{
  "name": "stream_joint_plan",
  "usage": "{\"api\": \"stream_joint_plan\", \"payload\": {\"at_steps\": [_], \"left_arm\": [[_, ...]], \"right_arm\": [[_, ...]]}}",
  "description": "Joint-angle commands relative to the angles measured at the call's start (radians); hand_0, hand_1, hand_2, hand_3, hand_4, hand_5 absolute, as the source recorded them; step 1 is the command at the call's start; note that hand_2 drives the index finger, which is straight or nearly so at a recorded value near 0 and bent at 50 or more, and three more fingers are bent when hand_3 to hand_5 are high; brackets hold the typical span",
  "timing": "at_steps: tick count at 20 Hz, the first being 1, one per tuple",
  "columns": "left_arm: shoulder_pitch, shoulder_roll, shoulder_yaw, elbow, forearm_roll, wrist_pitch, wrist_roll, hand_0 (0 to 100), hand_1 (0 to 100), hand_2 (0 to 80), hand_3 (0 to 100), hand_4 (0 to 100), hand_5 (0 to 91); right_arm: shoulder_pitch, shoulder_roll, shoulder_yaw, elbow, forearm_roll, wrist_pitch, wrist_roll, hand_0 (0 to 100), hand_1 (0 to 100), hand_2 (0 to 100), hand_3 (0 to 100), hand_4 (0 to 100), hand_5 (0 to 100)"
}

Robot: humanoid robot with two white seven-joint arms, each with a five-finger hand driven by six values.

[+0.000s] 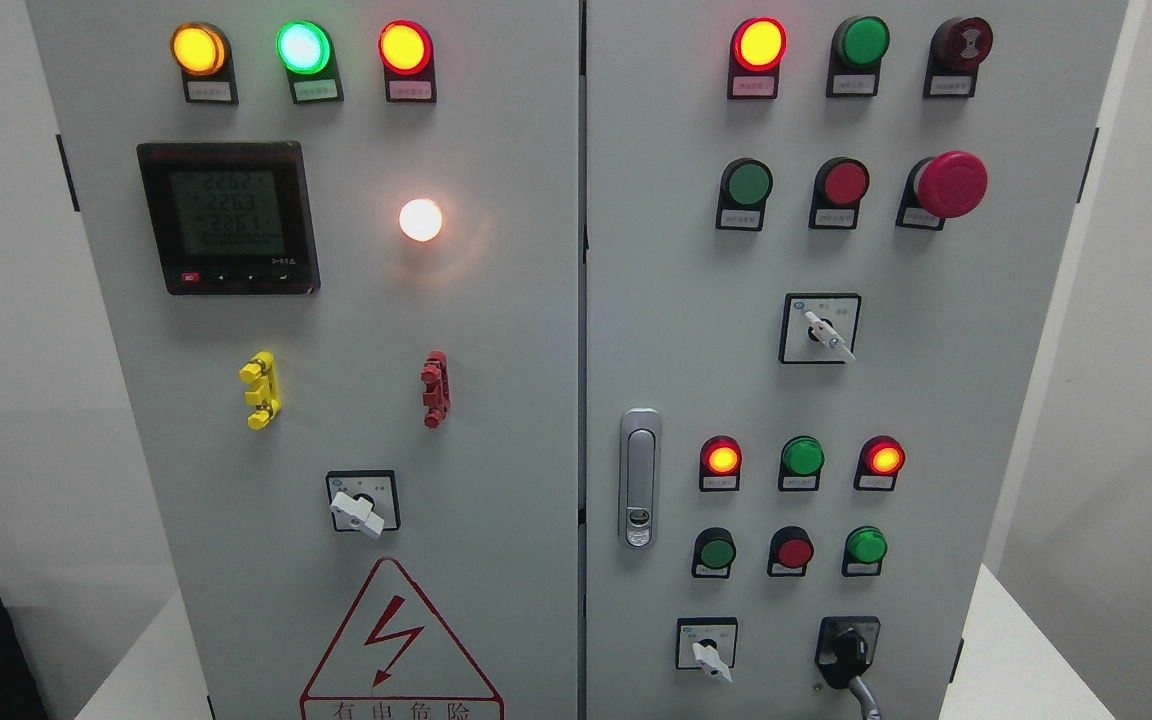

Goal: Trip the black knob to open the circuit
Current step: 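Grip the black knob with the right hand and twist it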

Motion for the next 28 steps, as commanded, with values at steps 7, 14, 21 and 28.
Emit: {"api": "stream_joint_plan", "payload": {"at_steps": [7,14,21,28], "left_arm": [[0.000,-0.002,0.001,0.001,0.002,0.001,0.000,12,39,0.0,0,0,0.0],[0.000,-0.001,0.001,0.001,0.002,0.001,0.000,12,39,0.0,0,0,0.0],[0.000,-0.001,0.001,0.001,0.002,0.000,0.000,12,39,0.0,0,0,0.0],[0.000,-0.002,0.001,0.001,0.002,0.001,0.000,12,39,0.0,0,0,0.0]], "right_arm": [[-0.029,0.006,0.043,-0.044,0.007,-0.010,0.023,71,79,0,100,100,94],[-0.027,0.006,0.049,-0.056,0.005,-0.009,0.023,71,80,0,100,100,94],[-0.026,0.007,0.055,-0.059,0.005,-0.009,0.023,71,80,0,100,100,94],[-0.030,0.007,0.066,-0.059,0.005,-0.007,0.023,71,80,0,100,100,94]]}}
